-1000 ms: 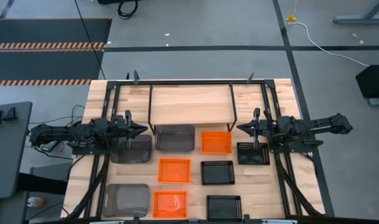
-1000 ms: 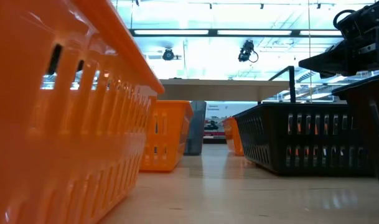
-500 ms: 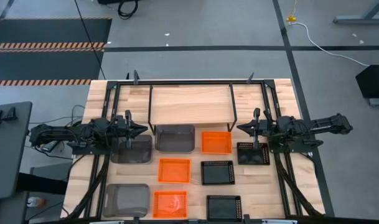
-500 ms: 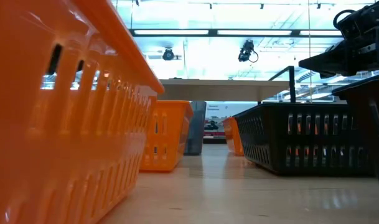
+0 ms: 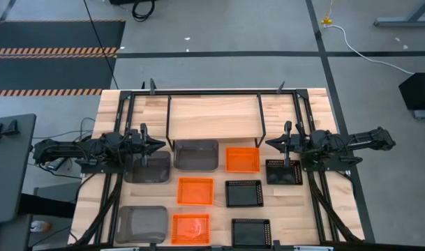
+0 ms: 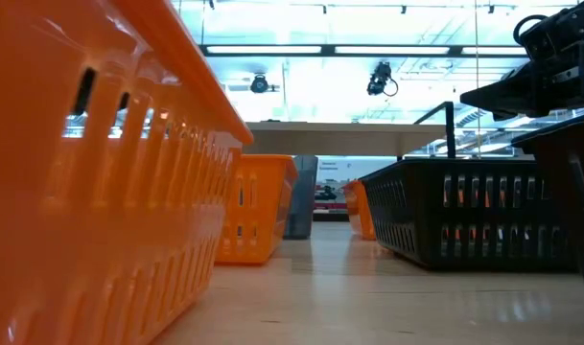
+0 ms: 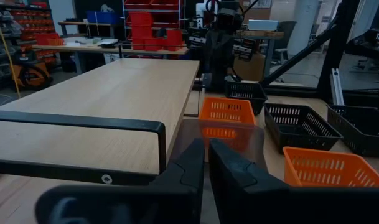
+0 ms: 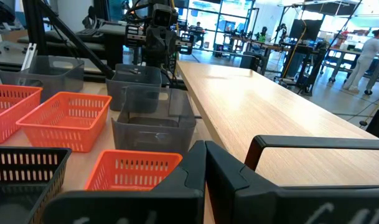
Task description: Stack baskets on shelf by color
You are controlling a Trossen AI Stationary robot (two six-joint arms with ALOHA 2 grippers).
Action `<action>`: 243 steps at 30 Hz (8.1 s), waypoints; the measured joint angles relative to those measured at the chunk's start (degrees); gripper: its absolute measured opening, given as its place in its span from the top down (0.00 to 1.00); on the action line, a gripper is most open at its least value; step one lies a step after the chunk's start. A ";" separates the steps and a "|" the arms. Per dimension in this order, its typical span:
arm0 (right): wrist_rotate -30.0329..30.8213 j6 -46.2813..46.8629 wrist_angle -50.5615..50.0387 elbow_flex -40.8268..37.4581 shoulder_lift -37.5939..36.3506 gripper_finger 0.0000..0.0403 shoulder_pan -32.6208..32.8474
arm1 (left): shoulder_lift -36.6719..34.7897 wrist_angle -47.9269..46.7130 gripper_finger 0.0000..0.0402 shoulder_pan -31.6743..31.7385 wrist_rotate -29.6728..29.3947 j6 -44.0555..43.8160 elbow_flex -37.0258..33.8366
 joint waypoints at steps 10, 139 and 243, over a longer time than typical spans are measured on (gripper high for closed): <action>0.00 0.00 -0.01 0.00 0.00 0.97 0.00 | 0.00 0.00 0.92 -0.01 0.00 0.00 0.00; -11.97 52.79 -76.90 48.37 47.98 0.61 14.64 | 0.03 31.24 0.57 -11.80 3.24 -1.38 3.60; -0.27 48.57 -61.08 58.98 68.24 0.97 30.24 | 0.05 25.62 0.57 -11.82 2.74 -6.08 3.58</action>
